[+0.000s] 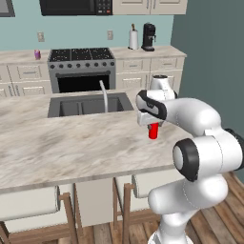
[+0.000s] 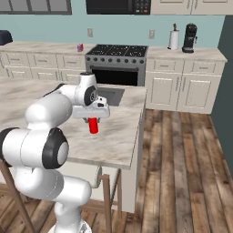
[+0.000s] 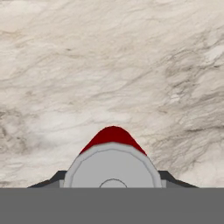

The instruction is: Four empty soda cans are scattered around the kitchen. Gather all the cans and cluster them next to the stove for recycling.

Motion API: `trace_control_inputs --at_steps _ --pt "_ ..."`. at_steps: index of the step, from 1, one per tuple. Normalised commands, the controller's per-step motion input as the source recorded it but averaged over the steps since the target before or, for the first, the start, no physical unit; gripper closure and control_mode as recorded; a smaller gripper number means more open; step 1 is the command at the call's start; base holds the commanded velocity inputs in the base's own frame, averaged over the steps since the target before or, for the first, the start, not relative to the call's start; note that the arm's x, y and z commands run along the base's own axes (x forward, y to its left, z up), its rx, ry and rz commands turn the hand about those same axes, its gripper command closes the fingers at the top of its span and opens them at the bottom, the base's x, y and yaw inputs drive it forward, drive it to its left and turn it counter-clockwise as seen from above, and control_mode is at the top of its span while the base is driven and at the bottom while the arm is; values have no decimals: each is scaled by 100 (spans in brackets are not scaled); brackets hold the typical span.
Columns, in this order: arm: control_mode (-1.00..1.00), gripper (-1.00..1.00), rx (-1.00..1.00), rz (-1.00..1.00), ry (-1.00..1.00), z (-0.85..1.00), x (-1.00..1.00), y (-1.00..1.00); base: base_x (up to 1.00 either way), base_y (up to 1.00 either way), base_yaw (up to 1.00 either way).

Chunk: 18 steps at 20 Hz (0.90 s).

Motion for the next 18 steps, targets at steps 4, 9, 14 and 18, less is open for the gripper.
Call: trace_control_inputs --at_steps 4,9,14,18 --pt "-100 100 0 0 2 0 0 0 0 0 0" --pt "-100 100 0 0 -1 17 -18 -4 0 0 0" --pt "-100 100 0 0 -3 53 -16 -14 0 0 0" --pt "-100 100 0 0 -10 59 -24 -15 0 0 0"
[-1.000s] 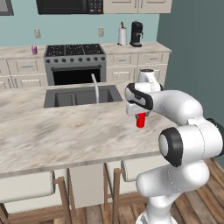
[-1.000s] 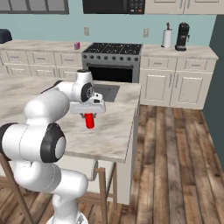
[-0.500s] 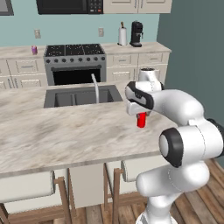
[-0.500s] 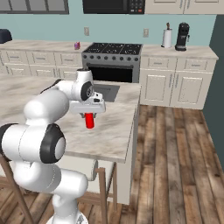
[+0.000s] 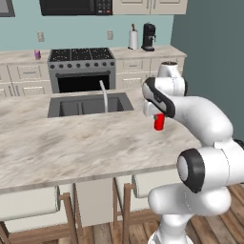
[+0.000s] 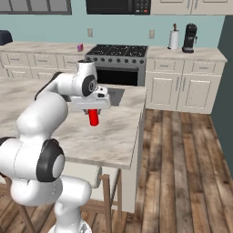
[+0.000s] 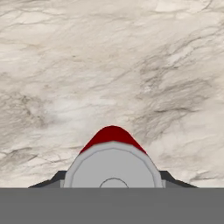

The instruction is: Four empty soda cans are scattered around the kitchen. Gather all the cans and cluster them next to the stove for recycling.

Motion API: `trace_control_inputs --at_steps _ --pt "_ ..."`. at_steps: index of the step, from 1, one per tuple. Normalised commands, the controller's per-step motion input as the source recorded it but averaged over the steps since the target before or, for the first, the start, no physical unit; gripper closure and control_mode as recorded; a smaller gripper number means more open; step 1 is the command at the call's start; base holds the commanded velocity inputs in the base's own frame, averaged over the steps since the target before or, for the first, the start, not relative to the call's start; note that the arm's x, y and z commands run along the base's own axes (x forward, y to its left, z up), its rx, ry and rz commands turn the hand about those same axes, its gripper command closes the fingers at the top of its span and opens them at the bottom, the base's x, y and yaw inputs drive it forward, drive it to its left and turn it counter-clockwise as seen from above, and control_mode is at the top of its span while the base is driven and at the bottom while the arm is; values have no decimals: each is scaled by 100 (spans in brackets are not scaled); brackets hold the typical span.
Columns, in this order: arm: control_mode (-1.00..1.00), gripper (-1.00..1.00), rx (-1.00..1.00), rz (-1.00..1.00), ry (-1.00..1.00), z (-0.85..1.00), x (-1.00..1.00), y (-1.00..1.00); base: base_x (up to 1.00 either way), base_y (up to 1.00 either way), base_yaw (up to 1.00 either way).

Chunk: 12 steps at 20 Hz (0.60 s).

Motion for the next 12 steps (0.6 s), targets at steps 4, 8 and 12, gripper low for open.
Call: trace_control_inputs --at_steps 4,8,12 --pt "-100 100 0 0 -13 48 -29 -19 0 0 0" --pt "-100 100 0 0 -11 34 -40 -14 0 0 0" --pt "-100 100 0 0 -8 17 -55 -21 0 0 0"
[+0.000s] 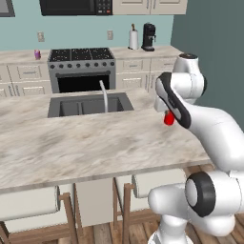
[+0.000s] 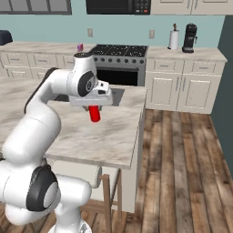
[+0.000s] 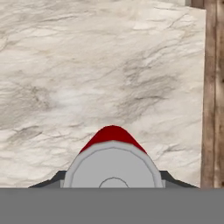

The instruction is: Four empty soda cans are scattered around the kitchen. Gather all the cans and cluster them next to the stove for recycling.

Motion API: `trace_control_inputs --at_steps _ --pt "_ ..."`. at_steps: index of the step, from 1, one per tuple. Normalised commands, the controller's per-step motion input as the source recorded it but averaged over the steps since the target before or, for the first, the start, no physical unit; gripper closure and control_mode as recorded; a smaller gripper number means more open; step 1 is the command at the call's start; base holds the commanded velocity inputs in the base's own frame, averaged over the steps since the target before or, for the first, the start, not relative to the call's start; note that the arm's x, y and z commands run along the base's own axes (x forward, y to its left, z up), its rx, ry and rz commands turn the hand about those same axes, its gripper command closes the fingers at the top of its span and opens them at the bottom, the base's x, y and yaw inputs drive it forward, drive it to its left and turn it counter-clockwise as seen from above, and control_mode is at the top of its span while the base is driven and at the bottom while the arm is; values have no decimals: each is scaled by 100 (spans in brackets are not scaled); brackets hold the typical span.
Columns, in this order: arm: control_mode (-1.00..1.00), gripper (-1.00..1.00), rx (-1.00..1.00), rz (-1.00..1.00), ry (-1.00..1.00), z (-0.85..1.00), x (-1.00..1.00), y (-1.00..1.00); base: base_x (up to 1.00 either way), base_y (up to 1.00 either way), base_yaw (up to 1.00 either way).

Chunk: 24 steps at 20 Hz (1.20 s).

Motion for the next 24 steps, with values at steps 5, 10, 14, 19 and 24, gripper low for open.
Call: trace_control_inputs --at_steps 5,10,14,19,24 --pt "-100 100 0 -1 -1 11 -57 -25 0 0 0" --pt "-100 100 0 -2 0 5 -51 -39 0 0 0" --pt "-100 100 0 0 0 1 -48 -43 0 0 0" --pt "100 100 0 0 -1 0 -10 -19 -3 -40 0" --pt "100 100 0 0 0 0 0 0 0 -98 0"
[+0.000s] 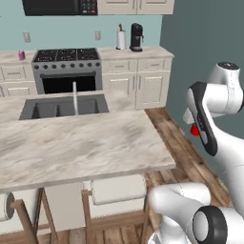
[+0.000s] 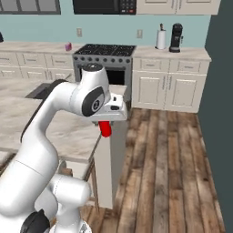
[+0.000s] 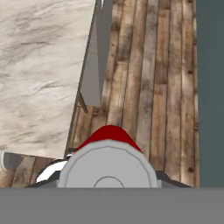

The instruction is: Four empty soda cans are scattered around the kitchen. Gather all the cans and cluster them next to the stove for recycling.

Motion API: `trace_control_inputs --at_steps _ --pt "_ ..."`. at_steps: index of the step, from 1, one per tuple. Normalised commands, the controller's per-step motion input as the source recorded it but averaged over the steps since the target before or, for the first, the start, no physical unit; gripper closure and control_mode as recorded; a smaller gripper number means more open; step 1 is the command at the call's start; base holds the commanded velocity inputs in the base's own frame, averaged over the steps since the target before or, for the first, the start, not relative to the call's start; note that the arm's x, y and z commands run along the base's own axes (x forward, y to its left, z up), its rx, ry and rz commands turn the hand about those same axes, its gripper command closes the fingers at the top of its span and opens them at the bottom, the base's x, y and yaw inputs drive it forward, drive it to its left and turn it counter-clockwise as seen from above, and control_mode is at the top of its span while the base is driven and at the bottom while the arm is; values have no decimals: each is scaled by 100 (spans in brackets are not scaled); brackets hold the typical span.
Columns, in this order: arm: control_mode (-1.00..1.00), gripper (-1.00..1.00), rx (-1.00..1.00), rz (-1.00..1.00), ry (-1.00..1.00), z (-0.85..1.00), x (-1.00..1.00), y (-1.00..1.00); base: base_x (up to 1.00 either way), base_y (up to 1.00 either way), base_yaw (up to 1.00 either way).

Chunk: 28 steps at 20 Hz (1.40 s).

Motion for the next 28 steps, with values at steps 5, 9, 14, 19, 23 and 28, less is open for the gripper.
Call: trace_control_inputs --at_steps 5,9,14,19,23,28 --pt "100 100 0 0 0 0 0 0 0 -100 0" --pt "100 100 0 0 0 0 0 0 0 -85 0" --pt "100 100 0 0 0 0 0 0 22 -47 0" --pt "100 100 0 0 0 0 0 0 73 -20 0" --pt "100 100 0 0 0 0 0 0 100 -1 0" --pt "100 100 0 0 0 0 0 0 100 -1 0"
